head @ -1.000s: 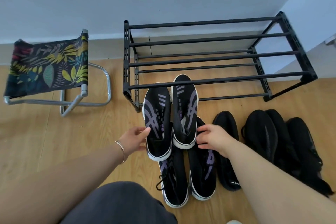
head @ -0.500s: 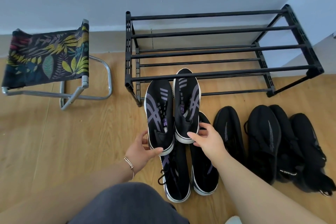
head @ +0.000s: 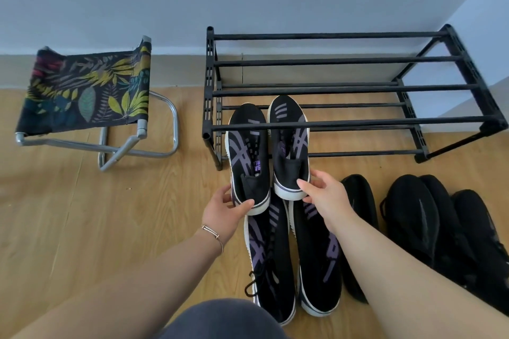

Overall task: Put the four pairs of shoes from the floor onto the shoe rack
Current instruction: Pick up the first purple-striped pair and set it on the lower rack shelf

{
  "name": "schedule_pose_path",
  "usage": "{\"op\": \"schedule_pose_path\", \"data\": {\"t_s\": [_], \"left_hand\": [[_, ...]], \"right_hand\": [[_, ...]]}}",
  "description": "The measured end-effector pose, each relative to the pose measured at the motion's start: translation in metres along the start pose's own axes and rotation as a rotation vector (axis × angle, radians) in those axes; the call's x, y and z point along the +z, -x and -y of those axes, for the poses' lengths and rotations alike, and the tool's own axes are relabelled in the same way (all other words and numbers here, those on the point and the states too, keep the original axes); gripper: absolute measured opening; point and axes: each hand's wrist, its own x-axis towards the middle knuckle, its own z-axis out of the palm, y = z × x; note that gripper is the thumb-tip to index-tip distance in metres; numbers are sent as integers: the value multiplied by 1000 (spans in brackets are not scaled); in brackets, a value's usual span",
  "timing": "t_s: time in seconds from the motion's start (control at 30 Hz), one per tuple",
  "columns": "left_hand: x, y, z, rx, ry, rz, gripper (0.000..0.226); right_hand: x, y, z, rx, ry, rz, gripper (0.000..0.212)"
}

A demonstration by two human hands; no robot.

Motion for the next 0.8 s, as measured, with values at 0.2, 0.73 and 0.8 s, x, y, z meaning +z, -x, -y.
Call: {"op": "schedule_pose_path", "data": {"t_s": [0.2, 0.73, 0.8], "left_hand": [[10, -24, -28, 0, 15, -114, 67], [35, -59, -69, 40, -219, -192, 37], [37, -65, -77, 28, -276, -190, 31]], "right_hand": [[5, -30, 18, -11, -19, -16, 45], [0, -79, 51, -19, 201, 9, 52], [-2, -85, 52, -16, 283, 34, 53]]}}
